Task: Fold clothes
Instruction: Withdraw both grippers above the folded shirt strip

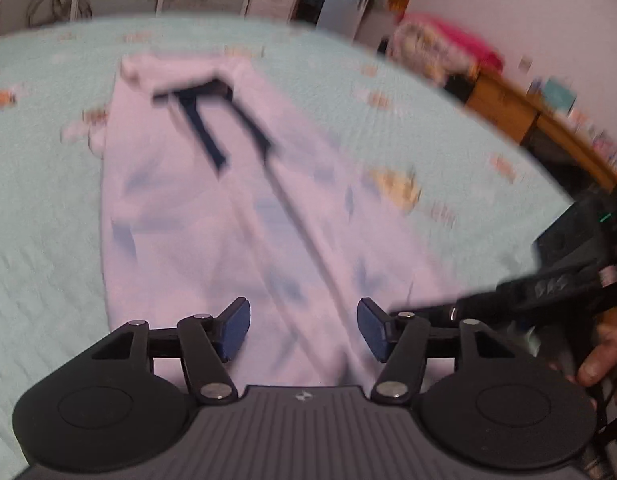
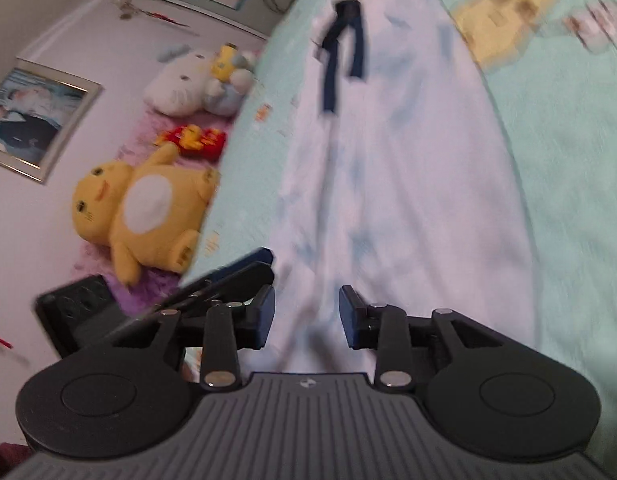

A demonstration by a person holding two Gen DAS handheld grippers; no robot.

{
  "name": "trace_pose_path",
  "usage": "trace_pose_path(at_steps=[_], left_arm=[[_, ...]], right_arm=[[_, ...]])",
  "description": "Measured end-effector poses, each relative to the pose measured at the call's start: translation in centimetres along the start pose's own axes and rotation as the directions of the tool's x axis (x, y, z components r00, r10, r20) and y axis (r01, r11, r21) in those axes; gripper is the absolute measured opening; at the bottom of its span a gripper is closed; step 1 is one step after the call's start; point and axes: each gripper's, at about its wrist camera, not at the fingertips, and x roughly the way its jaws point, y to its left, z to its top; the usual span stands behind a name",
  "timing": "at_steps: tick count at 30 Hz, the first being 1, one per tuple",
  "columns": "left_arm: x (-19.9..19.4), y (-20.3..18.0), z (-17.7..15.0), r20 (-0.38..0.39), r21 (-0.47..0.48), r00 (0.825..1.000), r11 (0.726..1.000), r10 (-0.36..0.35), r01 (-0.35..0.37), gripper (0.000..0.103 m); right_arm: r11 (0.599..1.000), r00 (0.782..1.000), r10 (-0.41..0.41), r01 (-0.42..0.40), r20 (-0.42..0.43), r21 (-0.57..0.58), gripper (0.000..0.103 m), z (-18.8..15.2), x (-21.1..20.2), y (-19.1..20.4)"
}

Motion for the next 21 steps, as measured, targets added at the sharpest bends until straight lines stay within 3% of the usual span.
trace_pose_path(at_steps=[2, 5, 7, 8, 10, 12, 18, 21], left_arm=[[0.3, -0.5, -0.6, 0.03, 0.021, 0.999, 0.999, 0.026, -0.026, 0.064], [0.0, -0.7, 0.1, 0.008, -0.014, 0.999, 0.999, 0.041, -0.041, 0.065], [-1.1, -0.1, 0.3, 0.008, -0.087, 1.0, 0.996, 0.023, -0.022, 0.065], [-1.9, 0.4, 0.2, 0.021, -0.131, 1.0, 0.991, 0.01, -0.007, 0.065], [-3.9, 1.3, -0.3, 0.062, -0.203, 0.998, 0.979, 0.0, 0.013, 0.065], [-5.7, 2.2, -1.1, 0.092, -0.268, 0.996, 0.963, 0.009, 0.016, 0.065], [-10.2, 6.0, -4.4, 0.164, -0.447, 0.985, 0.894, 0.055, 0.024, 0.066], [-10.9, 8.2, -5.9, 0.167, -0.521, 0.983, 0.853, 0.078, 0.021, 0.065]], right_arm=[[1.0, 0.999, -0.031, 0.031, 0.01, -0.005, 0.013, -0.5, 0.0, 0.2], [0.997, 0.997, -0.077, 0.077, 0.025, -0.013, 0.012, -1.2, -0.1, 0.5], [0.994, 0.994, -0.107, 0.108, 0.036, -0.018, 0.014, -1.6, -0.2, 0.6], [0.992, 0.992, -0.122, 0.123, 0.041, -0.02, 0.015, -1.9, -0.2, 0.7], [0.989, 0.988, -0.146, 0.147, 0.055, -0.023, 0.033, -2.2, -0.6, 1.0], [0.988, 0.985, -0.153, 0.156, 0.075, -0.025, 0.044, -2.3, -2.0, 1.4], [0.983, 0.975, -0.175, 0.18, 0.136, -0.03, 0.044, -2.5, -6.0, 2.6], [0.981, 0.969, -0.185, 0.193, 0.166, -0.031, 0.05, -2.6, -8.1, 3.2]])
